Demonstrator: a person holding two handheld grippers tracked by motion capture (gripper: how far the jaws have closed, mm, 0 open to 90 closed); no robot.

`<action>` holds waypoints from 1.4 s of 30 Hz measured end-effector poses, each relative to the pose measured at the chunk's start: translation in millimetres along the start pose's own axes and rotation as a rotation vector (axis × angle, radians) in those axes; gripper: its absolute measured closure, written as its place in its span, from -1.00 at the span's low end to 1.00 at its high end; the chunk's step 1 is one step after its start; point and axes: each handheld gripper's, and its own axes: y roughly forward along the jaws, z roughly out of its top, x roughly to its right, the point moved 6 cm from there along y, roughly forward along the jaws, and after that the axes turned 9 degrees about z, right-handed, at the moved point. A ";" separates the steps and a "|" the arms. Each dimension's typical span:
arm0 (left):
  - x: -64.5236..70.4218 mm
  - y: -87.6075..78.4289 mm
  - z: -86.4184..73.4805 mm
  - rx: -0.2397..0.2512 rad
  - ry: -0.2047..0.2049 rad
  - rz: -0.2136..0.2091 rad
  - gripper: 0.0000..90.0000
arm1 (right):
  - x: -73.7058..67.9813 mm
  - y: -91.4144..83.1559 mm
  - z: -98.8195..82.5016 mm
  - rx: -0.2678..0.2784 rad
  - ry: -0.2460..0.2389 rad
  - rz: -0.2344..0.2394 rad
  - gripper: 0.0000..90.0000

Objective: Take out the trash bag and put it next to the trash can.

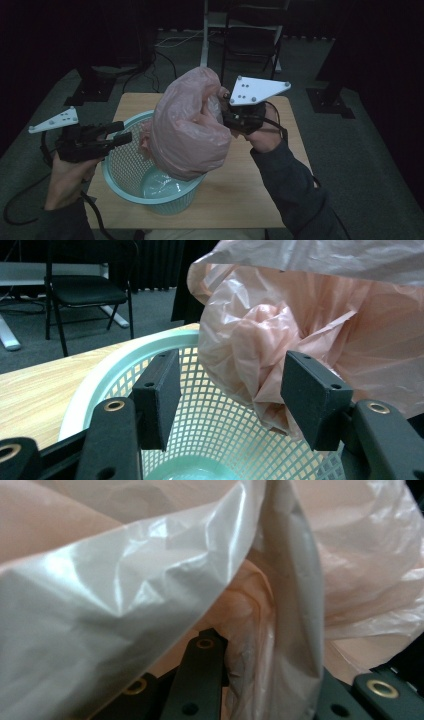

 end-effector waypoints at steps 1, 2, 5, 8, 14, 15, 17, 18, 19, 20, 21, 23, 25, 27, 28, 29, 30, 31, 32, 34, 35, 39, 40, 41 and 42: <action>-0.1 -0.1 0.0 0.000 -0.001 0.001 -0.08 | -0.3 -1.6 0.1 0.001 -0.001 -0.002 0.96; 0.1 0.0 0.0 0.000 -0.001 0.000 -0.08 | -0.4 -3.7 0.1 -0.002 0.001 -0.005 0.96; 1.1 0.1 0.2 -0.001 0.003 -0.002 -0.08 | 0.8 -9.1 0.8 0.009 0.004 -0.009 0.96; 1.0 0.7 0.1 -0.002 0.003 -0.002 -0.08 | -0.5 -13.4 2.5 0.015 0.006 -0.004 0.95; -0.4 1.3 -0.7 -0.004 -0.002 -0.002 -0.08 | -1.3 -20.9 5.2 0.019 0.000 -0.010 0.95; -0.2 1.3 -0.6 -0.003 -0.001 -0.002 -0.08 | -0.6 -22.3 5.4 0.021 0.001 -0.014 0.95; 0.1 1.2 -0.4 -0.002 -0.002 -0.003 -0.08 | 0.0 -25.1 5.9 0.018 0.003 -0.019 0.95; 0.0 1.3 -0.5 -0.003 -0.001 -0.003 -0.08 | 0.3 -26.4 6.2 0.019 0.001 -0.021 0.95; -0.1 1.3 -0.6 -0.004 -0.001 -0.003 -0.08 | 0.4 -27.8 6.5 0.018 0.002 -0.022 0.95; -0.3 1.4 -0.7 -0.004 -0.001 -0.003 -0.08 | 0.7 -29.1 6.7 0.018 -0.001 -0.024 0.95; -0.5 1.4 -0.7 -0.005 -0.001 -0.003 -0.08 | 0.7 -30.5 6.9 0.017 0.000 -0.024 0.95; -0.6 1.4 -0.8 -0.005 -0.002 -0.003 -0.08 | 0.6 -33.2 7.4 0.017 -0.003 -0.024 0.95; -0.7 1.2 -0.9 -0.006 -0.002 -0.002 -0.08 | 0.3 -35.5 7.8 0.013 -0.007 -0.021 0.95; -0.5 1.2 -0.9 -0.006 -0.002 -0.003 -0.08 | 0.6 -38.2 8.2 0.007 -0.010 -0.024 0.95; -0.4 1.2 -0.8 -0.005 -0.002 -0.003 -0.08 | 0.7 -39.6 8.3 0.007 -0.008 -0.023 0.95; -0.2 1.1 -0.8 -0.005 -0.001 -0.004 -0.08 | 1.0 -41.2 8.4 0.006 -0.013 -0.024 0.95; -0.1 1.1 -0.7 -0.004 -0.002 -0.004 -0.08 | 0.9 -42.9 8.5 0.003 -0.013 -0.028 0.95; -0.2 1.1 -0.8 -0.004 -0.002 -0.004 -0.08 | 0.6 -44.7 8.8 0.004 -0.012 -0.029 0.95; -0.2 1.2 -0.9 -0.005 -0.002 -0.003 -0.08 | 0.3 -46.5 9.3 0.005 -0.014 -0.028 0.95; 0.0 1.3 -1.0 -0.006 -0.002 -0.005 -0.08 | -0.6 -49.9 10.2 0.005 -0.017 -0.025 0.95; 0.2 1.3 -0.9 -0.006 -0.001 -0.005 -0.08 | -0.9 -51.4 10.7 0.006 -0.018 -0.026 0.95; 0.8 0.9 -0.6 -0.005 -0.002 -0.007 -0.08 | -1.4 -58.8 11.5 0.003 -0.017 -0.025 0.95; 0.8 0.9 -0.7 -0.005 -0.002 -0.006 -0.08 | -1.4 -61.0 11.9 0.006 -0.016 -0.023 0.96; 0.7 0.9 -0.8 -0.005 -0.002 -0.007 -0.08 | -1.6 -63.2 12.3 0.007 -0.015 -0.023 0.96; 0.7 0.8 -0.8 -0.005 -0.003 -0.007 -0.08 | -1.6 -65.2 12.5 0.005 -0.017 -0.022 0.96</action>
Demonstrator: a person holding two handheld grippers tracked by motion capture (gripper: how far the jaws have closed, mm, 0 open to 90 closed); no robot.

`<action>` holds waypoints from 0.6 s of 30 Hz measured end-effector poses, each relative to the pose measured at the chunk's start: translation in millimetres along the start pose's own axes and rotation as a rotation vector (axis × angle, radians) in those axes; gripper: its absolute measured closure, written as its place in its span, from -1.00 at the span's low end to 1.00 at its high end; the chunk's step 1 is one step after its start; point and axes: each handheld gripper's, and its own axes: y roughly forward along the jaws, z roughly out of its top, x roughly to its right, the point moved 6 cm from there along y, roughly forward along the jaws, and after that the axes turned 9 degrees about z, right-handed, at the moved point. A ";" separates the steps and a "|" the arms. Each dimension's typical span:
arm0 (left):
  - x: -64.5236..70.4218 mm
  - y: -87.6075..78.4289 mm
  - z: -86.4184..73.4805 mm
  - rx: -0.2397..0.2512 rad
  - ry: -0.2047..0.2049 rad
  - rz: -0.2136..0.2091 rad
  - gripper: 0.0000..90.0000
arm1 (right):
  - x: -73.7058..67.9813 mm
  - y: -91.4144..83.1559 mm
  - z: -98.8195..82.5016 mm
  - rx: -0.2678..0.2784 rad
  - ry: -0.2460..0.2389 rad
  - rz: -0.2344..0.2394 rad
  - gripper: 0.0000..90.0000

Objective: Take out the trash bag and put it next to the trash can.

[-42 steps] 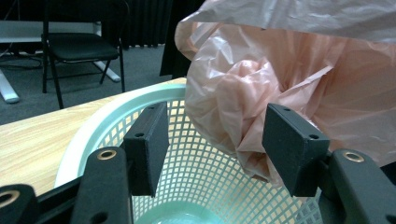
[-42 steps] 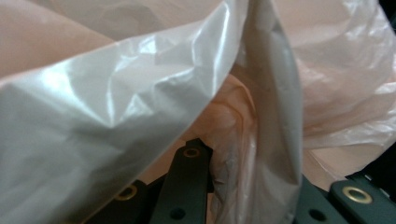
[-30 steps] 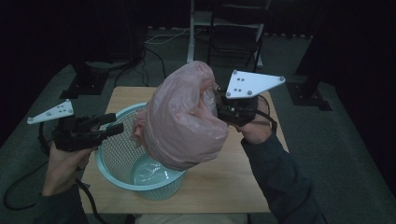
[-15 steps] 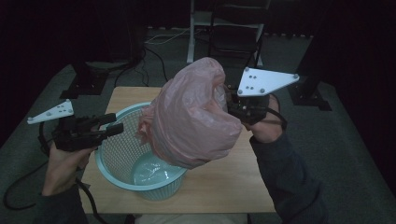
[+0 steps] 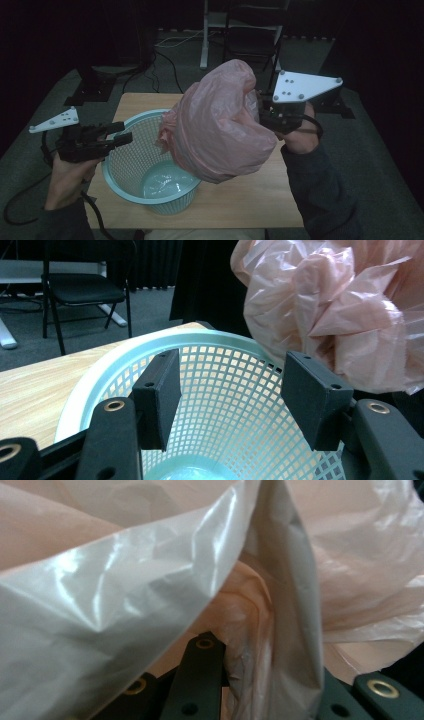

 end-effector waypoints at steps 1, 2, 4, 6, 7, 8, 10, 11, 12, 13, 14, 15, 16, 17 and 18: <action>-0.1 -0.1 0.0 0.001 0.000 0.000 -0.08 | -0.2 -2.0 0.1 -0.002 0.002 0.004 0.96; -0.1 -0.2 0.0 0.001 -0.001 -0.001 -0.08 | -0.2 -3.8 0.2 -0.004 0.003 0.005 0.96; 0.0 -0.1 0.0 0.000 0.000 0.000 -0.08 | 0.0 -7.8 0.1 -0.005 0.006 0.006 0.96; 0.1 0.0 0.0 0.000 0.001 0.000 -0.08 | 0.3 -12.5 -0.6 -0.006 0.012 0.007 0.96; 0.2 0.0 0.0 -0.001 0.000 -0.001 -0.08 | 0.6 -15.0 -1.0 -0.004 0.015 0.007 0.96; 0.2 0.2 0.0 -0.002 0.001 0.000 -0.08 | 0.9 -17.6 -1.5 0.000 0.020 0.009 0.96; 0.3 0.4 -0.1 -0.004 0.002 -0.001 -0.08 | 1.6 -22.7 -2.9 0.001 0.028 0.009 0.96; 0.4 0.5 -0.2 -0.005 0.003 -0.001 -0.08 | 2.1 -25.2 -3.4 0.001 0.028 0.006 0.96; 0.5 0.7 -0.2 -0.005 0.003 -0.002 -0.08 | 2.4 -27.9 -3.9 0.002 0.030 0.006 0.96; 0.5 0.9 -0.3 -0.006 0.003 -0.002 -0.08 | 2.5 -30.6 -4.3 0.004 0.033 0.007 0.96; 0.5 0.9 -0.4 -0.006 0.002 -0.002 -0.08 | 2.5 -33.4 -4.7 0.004 0.033 0.005 0.96; 0.6 1.0 -0.5 -0.006 0.002 -0.003 -0.08 | 2.5 -35.9 -5.2 0.004 0.033 0.005 0.96; 0.6 1.0 -0.5 -0.007 0.002 -0.003 -0.08 | 2.3 -38.4 -5.7 0.002 0.037 0.002 0.96; 0.6 1.0 -0.5 -0.007 0.002 -0.003 -0.08 | 2.4 -40.8 -6.6 -0.003 0.036 -0.001 0.96; 0.7 1.0 -0.5 -0.007 0.003 -0.003 -0.08 | 2.5 -43.3 -7.6 -0.009 0.035 -0.004 0.96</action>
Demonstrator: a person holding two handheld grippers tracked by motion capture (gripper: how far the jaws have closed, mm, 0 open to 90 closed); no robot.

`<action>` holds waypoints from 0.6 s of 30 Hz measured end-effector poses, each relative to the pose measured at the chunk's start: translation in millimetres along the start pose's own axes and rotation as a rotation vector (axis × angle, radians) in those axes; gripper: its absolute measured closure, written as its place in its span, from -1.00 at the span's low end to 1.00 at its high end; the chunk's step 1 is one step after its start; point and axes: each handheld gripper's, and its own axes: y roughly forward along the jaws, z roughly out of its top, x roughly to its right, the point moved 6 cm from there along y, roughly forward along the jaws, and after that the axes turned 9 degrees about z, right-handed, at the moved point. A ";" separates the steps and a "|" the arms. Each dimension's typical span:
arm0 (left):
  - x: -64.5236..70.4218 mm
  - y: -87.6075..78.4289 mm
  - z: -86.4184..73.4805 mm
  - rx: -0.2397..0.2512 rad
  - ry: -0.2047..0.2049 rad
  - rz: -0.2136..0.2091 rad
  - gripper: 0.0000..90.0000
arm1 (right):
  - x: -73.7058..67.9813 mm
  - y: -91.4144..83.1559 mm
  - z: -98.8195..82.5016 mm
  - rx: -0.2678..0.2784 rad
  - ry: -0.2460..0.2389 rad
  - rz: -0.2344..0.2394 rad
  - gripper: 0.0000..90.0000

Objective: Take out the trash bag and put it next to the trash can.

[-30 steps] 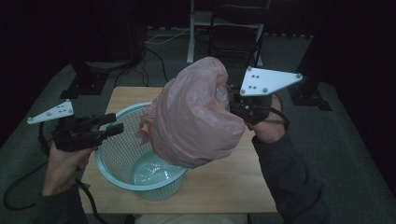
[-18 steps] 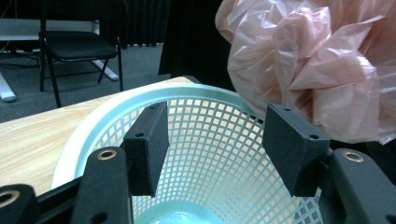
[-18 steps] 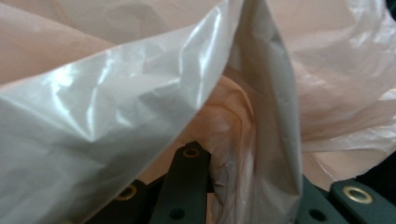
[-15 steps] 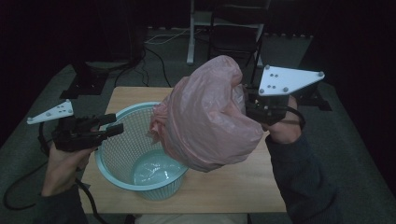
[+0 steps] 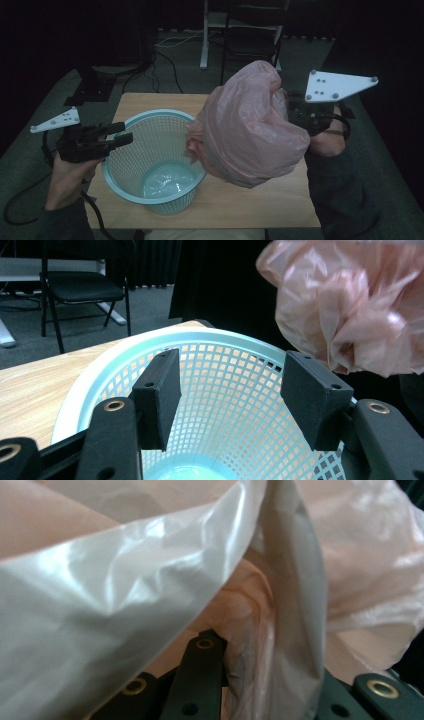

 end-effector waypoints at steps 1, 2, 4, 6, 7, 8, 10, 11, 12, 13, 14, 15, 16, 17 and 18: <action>0.0 -0.1 0.0 0.000 0.001 0.000 -0.08 | -0.1 -2.1 -0.8 -0.002 0.000 -0.003 0.96; 0.2 -0.1 0.0 0.000 0.000 -0.001 -0.08 | 0.0 -4.4 -1.9 -0.007 -0.001 -0.007 0.96; 0.3 -0.1 0.0 -0.001 0.001 -0.001 -0.08 | 0.0 -8.6 -4.2 -0.012 0.002 -0.013 0.96; 0.4 0.2 0.0 -0.001 0.000 -0.001 -0.08 | 0.1 -12.7 -6.7 -0.013 0.006 -0.019 0.96; 0.4 0.3 -0.1 -0.003 0.000 -0.001 -0.08 | 0.2 -14.9 -8.0 -0.015 0.009 -0.020 0.96; 0.3 0.4 -0.2 -0.004 0.001 -0.001 -0.08 | 0.3 -16.8 -9.3 -0.015 0.011 -0.022 0.96; 0.4 0.7 -0.2 -0.005 0.001 -0.002 -0.08 | 0.8 -20.8 -11.9 -0.018 0.013 -0.028 0.96; 0.4 0.7 -0.1 -0.004 0.000 -0.002 -0.08 | 0.8 -22.5 -13.3 -0.020 0.017 -0.028 0.96; 0.3 0.6 -0.1 -0.004 0.000 -0.002 -0.08 | 1.1 -24.0 -15.0 -0.023 0.017 -0.030 0.96; 0.2 0.5 -0.1 -0.003 -0.001 -0.004 -0.08 | 1.0 -25.4 -16.8 -0.027 0.021 -0.030 0.96; -0.1 0.4 0.0 -0.002 -0.001 -0.005 -0.08 | 1.1 -26.6 -18.7 -0.032 0.024 -0.030 0.96; -0.3 0.2 0.1 -0.001 -0.004 -0.005 -0.08 | 1.1 -28.0 -20.7 -0.037 0.025 -0.032 0.96; -0.4 0.0 0.1 -0.001 -0.005 -0.004 -0.08 | 1.2 -29.5 -22.4 -0.039 0.027 -0.035 0.96; -0.5 -0.2 0.2 -0.001 -0.004 -0.004 -0.08 | 1.2 -31.1 -24.2 -0.039 0.030 -0.035 0.96; -0.5 -0.3 0.2 0.000 -0.004 -0.005 -0.08 | 1.3 -32.5 -26.0 -0.041 0.034 -0.037 0.96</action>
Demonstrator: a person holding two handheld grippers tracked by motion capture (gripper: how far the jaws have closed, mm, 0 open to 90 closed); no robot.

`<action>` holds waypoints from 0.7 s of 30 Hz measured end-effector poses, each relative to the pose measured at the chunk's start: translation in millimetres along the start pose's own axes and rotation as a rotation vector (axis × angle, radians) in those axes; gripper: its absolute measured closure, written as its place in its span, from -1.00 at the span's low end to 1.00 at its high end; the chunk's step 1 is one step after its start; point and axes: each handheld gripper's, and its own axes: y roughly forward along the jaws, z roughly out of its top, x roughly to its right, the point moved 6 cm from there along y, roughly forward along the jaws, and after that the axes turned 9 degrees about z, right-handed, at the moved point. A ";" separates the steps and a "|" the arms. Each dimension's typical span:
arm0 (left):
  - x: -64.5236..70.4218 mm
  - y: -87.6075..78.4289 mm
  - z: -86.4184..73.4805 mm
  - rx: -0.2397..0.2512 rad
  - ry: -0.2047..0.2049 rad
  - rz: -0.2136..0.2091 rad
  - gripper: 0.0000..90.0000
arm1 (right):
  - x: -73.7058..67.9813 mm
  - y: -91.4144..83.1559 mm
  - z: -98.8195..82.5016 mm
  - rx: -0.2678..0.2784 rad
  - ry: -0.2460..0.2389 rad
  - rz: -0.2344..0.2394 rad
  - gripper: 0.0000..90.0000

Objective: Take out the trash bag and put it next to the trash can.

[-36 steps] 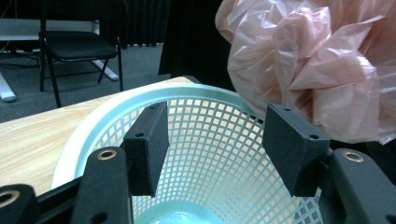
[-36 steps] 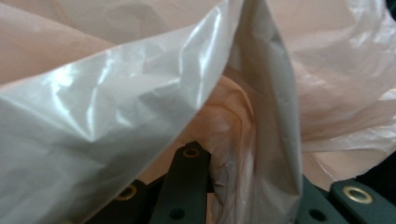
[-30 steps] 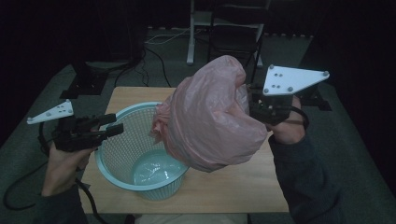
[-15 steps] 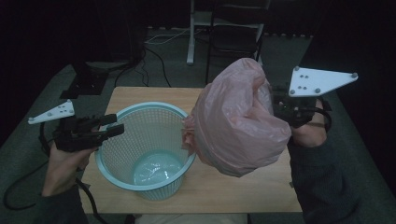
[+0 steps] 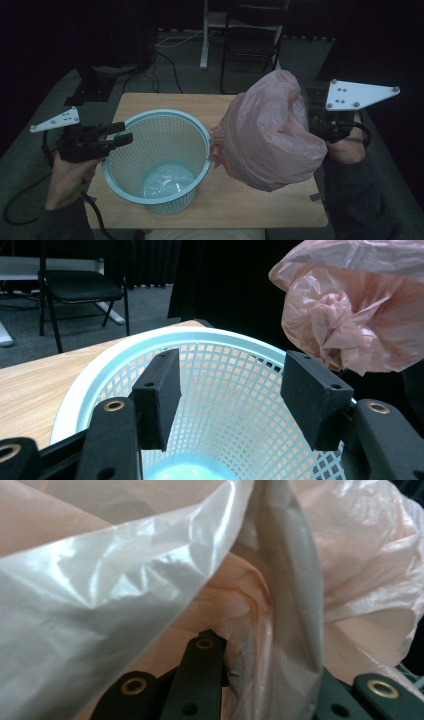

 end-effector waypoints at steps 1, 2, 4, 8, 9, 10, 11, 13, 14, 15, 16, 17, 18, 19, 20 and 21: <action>-0.1 -0.1 0.1 0.001 0.000 -0.001 -0.08 | 0.2 -1.2 -2.1 -0.002 0.002 -0.001 0.96; -0.1 -0.1 0.1 0.002 -0.001 -0.002 -0.08 | 0.4 -2.3 -4.2 -0.004 0.007 -0.001 0.96; -0.3 -0.2 0.2 0.001 -0.002 -0.001 -0.08 | 1.1 -4.0 -9.1 -0.008 0.015 -0.004 0.96; -0.5 -0.2 0.0 0.000 -0.002 -0.002 -0.08 | 3.1 -6.1 -20.2 -0.012 0.035 -0.003 0.96; -0.6 0.0 -0.1 0.000 -0.002 -0.001 -0.08 | 3.7 -6.2 -23.2 -0.015 0.041 -0.004 0.96; -0.7 0.1 -0.2 0.000 -0.003 -0.001 -0.08 | 4.1 -6.3 -26.0 -0.017 0.049 -0.002 0.96; -0.8 0.2 -0.3 0.000 -0.005 0.000 -0.08 | 4.6 -5.9 -28.7 -0.018 0.054 -0.001 0.96; -0.9 0.2 -0.2 0.001 -0.004 0.001 -0.08 | 5.2 -5.3 -33.6 -0.023 0.065 -0.001 0.96; -0.9 0.2 -0.2 0.001 -0.004 0.001 -0.08 | 5.2 -5.3 -33.6 -0.023 0.065 -0.001 0.96; -0.7 0.3 -0.2 0.001 -0.006 0.000 -0.08 | 5.7 -4.9 -36.0 -0.025 0.069 0.000 0.96; -0.9 0.3 -0.2 0.001 -0.007 0.001 -0.08 | 6.7 -3.3 -40.4 -0.029 0.072 0.001 0.96; -1.0 0.3 -0.3 0.000 -0.006 0.001 -0.08 | 6.8 -2.4 -42.6 -0.032 0.078 0.005 0.96; -1.3 0.2 -0.5 -0.001 -0.007 0.002 -0.08 | 6.9 -1.3 -44.6 -0.034 0.081 0.007 0.96; -1.5 0.1 -0.7 -0.001 -0.007 0.002 -0.08 | 7.0 0.0 -46.9 -0.036 0.081 0.010 0.95; -1.7 0.0 -0.8 0.000 -0.008 0.002 -0.08 | 7.0 1.1 -48.7 -0.035 0.084 0.014 0.96; -1.7 -0.1 -0.9 0.000 -0.009 0.003 -0.09 | 7.3 2.2 -50.4 -0.034 0.085 0.016 0.95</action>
